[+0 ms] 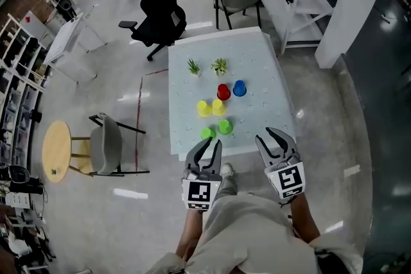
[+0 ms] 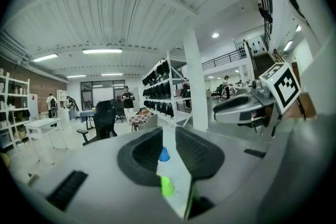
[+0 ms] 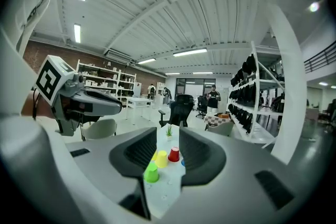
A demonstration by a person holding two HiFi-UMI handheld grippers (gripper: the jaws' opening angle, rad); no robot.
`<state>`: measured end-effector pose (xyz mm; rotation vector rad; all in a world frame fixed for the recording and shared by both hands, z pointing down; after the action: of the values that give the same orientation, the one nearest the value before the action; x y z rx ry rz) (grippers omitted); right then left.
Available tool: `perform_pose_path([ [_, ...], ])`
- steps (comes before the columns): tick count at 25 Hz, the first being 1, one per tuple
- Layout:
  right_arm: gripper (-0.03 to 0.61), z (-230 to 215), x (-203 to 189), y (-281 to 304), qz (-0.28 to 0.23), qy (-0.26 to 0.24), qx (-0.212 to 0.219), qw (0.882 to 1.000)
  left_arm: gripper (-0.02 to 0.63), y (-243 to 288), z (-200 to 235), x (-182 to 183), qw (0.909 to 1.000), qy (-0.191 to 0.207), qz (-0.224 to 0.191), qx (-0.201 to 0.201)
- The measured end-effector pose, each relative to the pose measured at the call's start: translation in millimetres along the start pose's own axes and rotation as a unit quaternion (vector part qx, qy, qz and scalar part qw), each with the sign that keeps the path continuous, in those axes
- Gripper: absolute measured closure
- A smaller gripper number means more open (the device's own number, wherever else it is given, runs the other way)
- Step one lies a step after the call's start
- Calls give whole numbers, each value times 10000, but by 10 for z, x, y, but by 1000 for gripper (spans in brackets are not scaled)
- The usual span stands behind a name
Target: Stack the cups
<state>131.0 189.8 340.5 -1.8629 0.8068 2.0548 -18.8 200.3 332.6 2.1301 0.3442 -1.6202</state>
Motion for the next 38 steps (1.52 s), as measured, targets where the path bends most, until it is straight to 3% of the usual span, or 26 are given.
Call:
perform_pose_path([
  [22,451,45,157,945,265,64,-594,9979,532,612,850,-183,9972,-23,-231,-711],
  [32,451,-92,-32,1088,634,111,-838,9944,534,930,938,-396,9950,-185,-114,-979],
  [38,453,-249,-177,1211,851,225,-748,9933,534,1154,952,-463,9949,-157,35,-996],
])
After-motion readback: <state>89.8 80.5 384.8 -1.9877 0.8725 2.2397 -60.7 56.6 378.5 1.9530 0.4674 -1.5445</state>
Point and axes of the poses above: the fingertips, and each gripper's own axes: y forward along the fingers, z to its left, x out of its top, the point moved 2 cm from there along -y, backward along the fingers, and after that the axes turned 6 degrees about y, right-handed, at the moved point
